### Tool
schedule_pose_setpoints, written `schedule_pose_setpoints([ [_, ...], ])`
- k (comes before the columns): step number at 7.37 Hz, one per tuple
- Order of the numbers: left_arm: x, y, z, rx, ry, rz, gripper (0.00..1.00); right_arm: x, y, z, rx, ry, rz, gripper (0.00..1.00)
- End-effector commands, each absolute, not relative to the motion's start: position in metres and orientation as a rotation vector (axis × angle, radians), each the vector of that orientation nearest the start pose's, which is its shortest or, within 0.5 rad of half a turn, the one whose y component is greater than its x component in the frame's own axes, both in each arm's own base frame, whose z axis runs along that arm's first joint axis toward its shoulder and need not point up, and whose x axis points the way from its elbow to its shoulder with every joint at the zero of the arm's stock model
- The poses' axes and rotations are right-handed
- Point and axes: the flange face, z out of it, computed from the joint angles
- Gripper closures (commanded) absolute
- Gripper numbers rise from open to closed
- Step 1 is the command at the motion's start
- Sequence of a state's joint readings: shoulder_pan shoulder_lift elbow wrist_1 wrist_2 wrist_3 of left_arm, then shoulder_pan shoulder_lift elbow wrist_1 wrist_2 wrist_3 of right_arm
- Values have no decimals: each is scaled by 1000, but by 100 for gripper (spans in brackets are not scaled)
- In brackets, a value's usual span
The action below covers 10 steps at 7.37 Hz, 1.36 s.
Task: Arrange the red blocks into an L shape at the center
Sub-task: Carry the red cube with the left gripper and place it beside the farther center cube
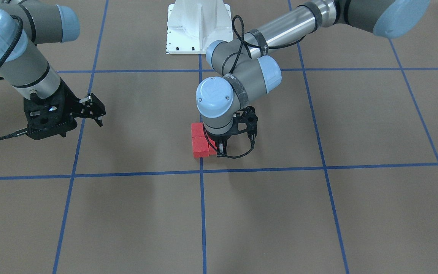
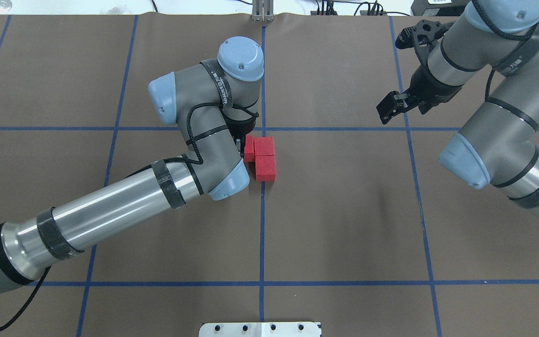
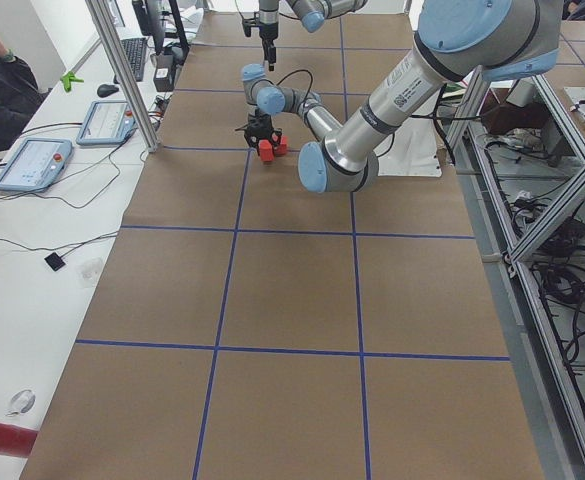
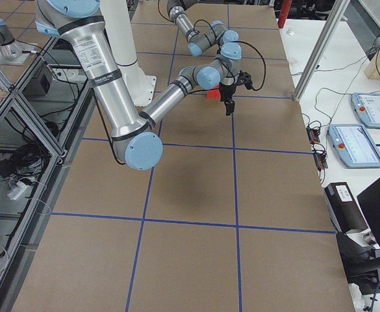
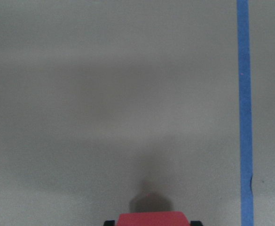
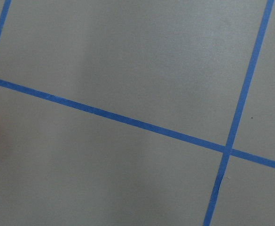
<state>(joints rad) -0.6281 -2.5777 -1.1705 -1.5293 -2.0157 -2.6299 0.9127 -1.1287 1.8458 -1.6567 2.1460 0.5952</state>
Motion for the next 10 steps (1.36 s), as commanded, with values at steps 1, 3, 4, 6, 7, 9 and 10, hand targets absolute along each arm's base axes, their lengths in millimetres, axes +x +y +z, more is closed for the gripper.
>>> schedule_pose_setpoints([
  [1, 606, -551, 188, -598, 499, -1484, 85, -309, -529, 296, 173, -812, -241, 1],
  [3, 607, -550, 189, -597, 498, -1480, 50, -309, -529, 296, 174, -811, -241, 1],
  [4, 607, -550, 189, -598, 498, -1478, 42, -310, -529, 296, 173, -811, -242, 1],
  [6, 607, -550, 188, -598, 499, -1477, 29, -309, -530, 296, 175, -811, -242, 1],
  [7, 607, -550, 189, -598, 498, -1478, 28, -309, -530, 297, 172, -809, -242, 1],
  [9, 607, -550, 187, -598, 502, -1474, 23, -309, -530, 297, 172, -809, -241, 1],
  [10, 607, -549, 189, -594, 500, -1465, 0, -310, -530, 296, 173, -810, -243, 1],
])
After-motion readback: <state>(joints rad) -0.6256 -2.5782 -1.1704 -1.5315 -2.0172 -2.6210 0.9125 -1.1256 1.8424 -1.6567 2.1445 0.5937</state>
